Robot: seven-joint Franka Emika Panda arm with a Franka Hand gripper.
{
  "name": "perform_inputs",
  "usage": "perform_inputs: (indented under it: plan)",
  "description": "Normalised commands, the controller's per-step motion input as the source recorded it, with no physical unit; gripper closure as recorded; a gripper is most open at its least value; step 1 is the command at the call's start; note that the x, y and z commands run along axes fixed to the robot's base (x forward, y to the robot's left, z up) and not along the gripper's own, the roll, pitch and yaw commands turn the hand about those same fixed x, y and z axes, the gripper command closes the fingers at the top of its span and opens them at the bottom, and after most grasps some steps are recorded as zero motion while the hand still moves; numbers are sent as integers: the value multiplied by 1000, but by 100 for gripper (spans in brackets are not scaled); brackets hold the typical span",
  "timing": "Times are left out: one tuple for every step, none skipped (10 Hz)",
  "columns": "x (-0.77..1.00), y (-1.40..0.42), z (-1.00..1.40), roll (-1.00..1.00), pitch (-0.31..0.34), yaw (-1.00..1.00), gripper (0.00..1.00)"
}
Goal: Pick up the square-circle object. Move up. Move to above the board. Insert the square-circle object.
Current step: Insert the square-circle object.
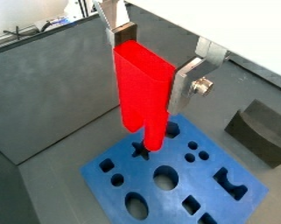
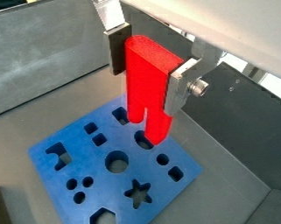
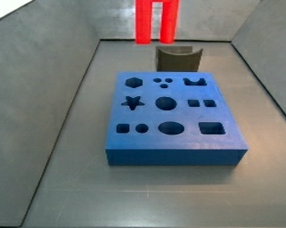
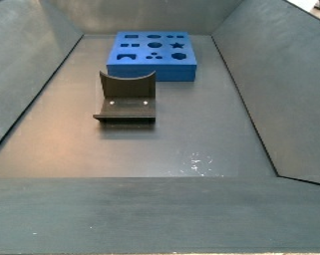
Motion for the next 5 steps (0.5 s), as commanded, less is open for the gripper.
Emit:
perform_inputs:
  plan:
    - [97,-406,-340,230,0,6,100]
    - [269,-497,-471,227,0,0,100]
    - [360,-489,-460,204,0,0,100]
    - [340,-386,-431,177,0,0,100]
    - [294,-263,-426,134,0,0,100]
